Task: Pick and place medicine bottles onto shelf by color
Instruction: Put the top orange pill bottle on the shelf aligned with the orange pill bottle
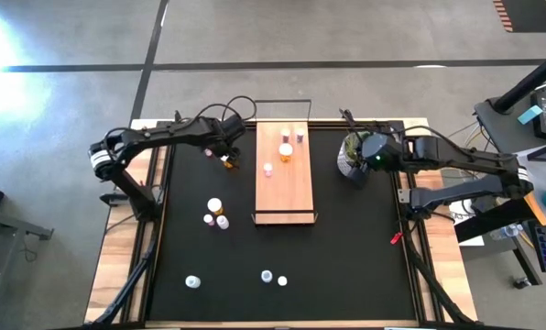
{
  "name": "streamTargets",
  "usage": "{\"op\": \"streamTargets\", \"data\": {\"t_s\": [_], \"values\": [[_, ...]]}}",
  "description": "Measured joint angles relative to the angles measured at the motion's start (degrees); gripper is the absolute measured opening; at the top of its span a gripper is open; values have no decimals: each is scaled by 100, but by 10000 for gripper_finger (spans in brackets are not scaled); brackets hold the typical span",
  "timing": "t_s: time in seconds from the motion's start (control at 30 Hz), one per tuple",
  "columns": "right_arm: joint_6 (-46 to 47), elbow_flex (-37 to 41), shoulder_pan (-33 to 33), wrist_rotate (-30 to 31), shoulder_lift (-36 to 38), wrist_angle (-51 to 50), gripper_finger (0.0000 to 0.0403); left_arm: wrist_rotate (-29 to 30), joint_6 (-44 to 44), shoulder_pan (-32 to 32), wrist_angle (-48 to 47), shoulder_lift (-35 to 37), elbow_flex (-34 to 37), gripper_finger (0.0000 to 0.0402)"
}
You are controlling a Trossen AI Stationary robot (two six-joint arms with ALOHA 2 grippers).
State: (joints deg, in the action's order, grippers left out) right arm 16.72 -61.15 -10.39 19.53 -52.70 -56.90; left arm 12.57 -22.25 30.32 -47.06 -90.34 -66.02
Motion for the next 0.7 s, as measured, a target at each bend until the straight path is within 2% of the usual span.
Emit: {"op": "streamTargets", "data": {"t_s": [0.3, 0.7], "values": [[361, 805, 0, -1, 596, 690, 226, 123, 1, 20, 11, -257, 2, 215], [367, 827, -1, -4, 669, 691, 226, 137, -22, 38, 10, -622, 7, 215]]}}
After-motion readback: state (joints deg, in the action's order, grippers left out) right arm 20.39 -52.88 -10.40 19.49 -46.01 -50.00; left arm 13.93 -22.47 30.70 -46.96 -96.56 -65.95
